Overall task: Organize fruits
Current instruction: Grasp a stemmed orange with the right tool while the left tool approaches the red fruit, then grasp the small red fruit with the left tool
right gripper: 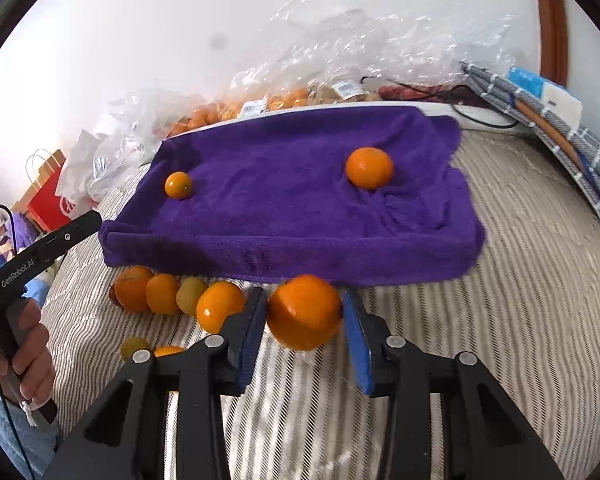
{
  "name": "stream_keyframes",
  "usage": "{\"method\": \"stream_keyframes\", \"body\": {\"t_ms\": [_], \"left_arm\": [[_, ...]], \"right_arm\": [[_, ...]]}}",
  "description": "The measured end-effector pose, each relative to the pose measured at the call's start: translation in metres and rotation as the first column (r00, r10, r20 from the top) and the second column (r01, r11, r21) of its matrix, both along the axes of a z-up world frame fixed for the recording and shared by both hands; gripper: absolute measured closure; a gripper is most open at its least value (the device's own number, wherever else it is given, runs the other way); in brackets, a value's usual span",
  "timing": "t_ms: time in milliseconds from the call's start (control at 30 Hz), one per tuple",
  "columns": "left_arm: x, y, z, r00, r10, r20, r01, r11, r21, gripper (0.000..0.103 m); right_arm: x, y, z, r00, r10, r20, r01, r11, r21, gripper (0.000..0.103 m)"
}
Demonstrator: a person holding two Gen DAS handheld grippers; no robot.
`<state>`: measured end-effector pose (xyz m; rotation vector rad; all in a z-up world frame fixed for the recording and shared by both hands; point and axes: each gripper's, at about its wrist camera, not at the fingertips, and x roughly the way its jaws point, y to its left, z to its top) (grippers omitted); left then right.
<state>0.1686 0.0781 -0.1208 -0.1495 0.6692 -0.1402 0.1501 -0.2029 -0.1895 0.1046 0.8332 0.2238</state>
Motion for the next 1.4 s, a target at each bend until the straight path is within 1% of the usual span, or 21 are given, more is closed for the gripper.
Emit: {"method": "stream_keyframes", "body": {"t_ms": [100,200,300,333,400,500,567,600,633,700,800,867,933,967,1067,1100,1167,1267,1333,1400], "left_arm": [[0.001,0.002,-0.002,1.000,0.006,-0.014,-0.006,1.000,-0.006,0.039],[0.000,0.005,-0.002,1.000,0.002,-0.021,-0.002,1.000,-0.028,0.039],[-0.001,0.007,-0.002,1.000,0.000,-0.021,-0.001,0.999,-0.041,0.039],[-0.001,0.008,-0.002,1.000,0.001,-0.023,-0.002,0.999,-0.044,0.039],[-0.002,0.010,-0.001,1.000,0.002,-0.023,-0.004,0.999,-0.053,0.039],[-0.003,0.013,-0.001,1.000,0.008,-0.011,-0.008,0.998,-0.063,0.039],[-0.001,0.013,-0.003,1.000,0.011,-0.023,-0.012,0.998,-0.060,0.039],[0.000,0.013,-0.005,0.999,0.010,-0.033,-0.012,0.998,-0.059,0.039],[0.001,0.013,-0.007,0.999,0.006,-0.045,-0.009,0.998,-0.058,0.039],[0.000,0.012,-0.009,0.998,-0.020,-0.060,0.016,0.997,-0.070,0.039],[-0.004,0.006,-0.010,0.992,-0.097,-0.076,0.090,0.992,-0.090,0.039],[-0.011,0.000,-0.010,0.987,-0.140,-0.073,0.136,0.989,-0.065,0.039],[-0.018,-0.004,-0.013,0.985,-0.155,-0.079,0.153,0.988,-0.027,0.039],[-0.020,-0.003,-0.015,0.983,-0.161,-0.086,0.160,0.987,-0.020,0.039],[-0.018,-0.001,-0.022,0.979,-0.171,-0.115,0.168,0.985,-0.034,0.040],[-0.018,-0.002,-0.023,0.976,-0.180,-0.119,0.177,0.983,-0.039,0.043],[-0.020,-0.002,-0.023,0.974,-0.193,-0.118,0.190,0.981,-0.036,0.044],[-0.028,-0.003,-0.028,0.973,-0.202,-0.113,0.205,0.979,0.018,0.044],[-0.031,-0.004,-0.029,0.972,-0.200,-0.122,0.209,0.976,0.068,0.044],[-0.033,-0.003,-0.029,0.972,-0.198,-0.130,0.211,0.972,0.100,0.045]], "right_arm": [[-0.011,-0.006,0.003,1.000,-0.005,-0.002,0.005,1.000,-0.014,0.069],[-0.018,-0.008,0.003,1.000,-0.014,0.003,0.014,0.999,-0.043,0.069],[-0.020,-0.005,0.000,1.000,-0.019,0.002,0.019,0.997,-0.072,0.067],[-0.021,-0.004,-0.001,1.000,-0.017,0.007,0.018,0.996,-0.083,0.062],[-0.022,-0.002,-0.005,1.000,-0.018,0.007,0.018,0.994,-0.107,0.057],[-0.016,0.000,-0.016,0.999,-0.033,-0.015,0.031,0.992,-0.123,0.056],[-0.010,0.000,-0.023,0.999,-0.036,-0.039,0.031,0.992,-0.124,0.056],[-0.009,0.000,-0.024,0.998,-0.041,-0.042,0.035,0.991,-0.131,0.058],[-0.011,0.000,-0.024,0.999,-0.043,-0.028,0.038,0.990,-0.138,0.059],[-0.013,0.000,-0.023,0.999,-0.042,-0.020,0.039,0.987,-0.153,0.060],[-0.019,-0.005,-0.024,0.999,-0.042,-0.002,0.041,0.986,-0.163,0.060],[-0.023,-0.010,-0.023,0.999,-0.041,0.001,0.041,0.988,-0.146,0.060],[-0.025,-0.015,-0.021,0.999,-0.048,0.009,0.049,0.990,-0.133,0.060],[-0.025,-0.017,-0.021,0.999,-0.053,0.012,0.054,0.990,-0.128,0.060],[-0.025,-0.021,-0.020,0.998,-0.054,0.015,0.055,0.994,-0.092,0.060],[-0.025,-0.022,-0.020,0.998,-0.054,0.016,0.056,0.995,-0.085,0.060],[-0.025,-0.022,-0.019,0.998,-0.058,0.017,0.059,0.995,-0.083,0.060],[-0.025,-0.023,-0.019,0.998,-0.056,0.018,0.057,0.995,-0.080,0.060],[-0.025,-0.024,-0.019,0.999,-0.047,0.018,0.048,0.997,-0.060,0.060],[-0.025,-0.026,-0.019,0.999,-0.049,0.020,0.049,0.998,-0.044,0.060]]}}
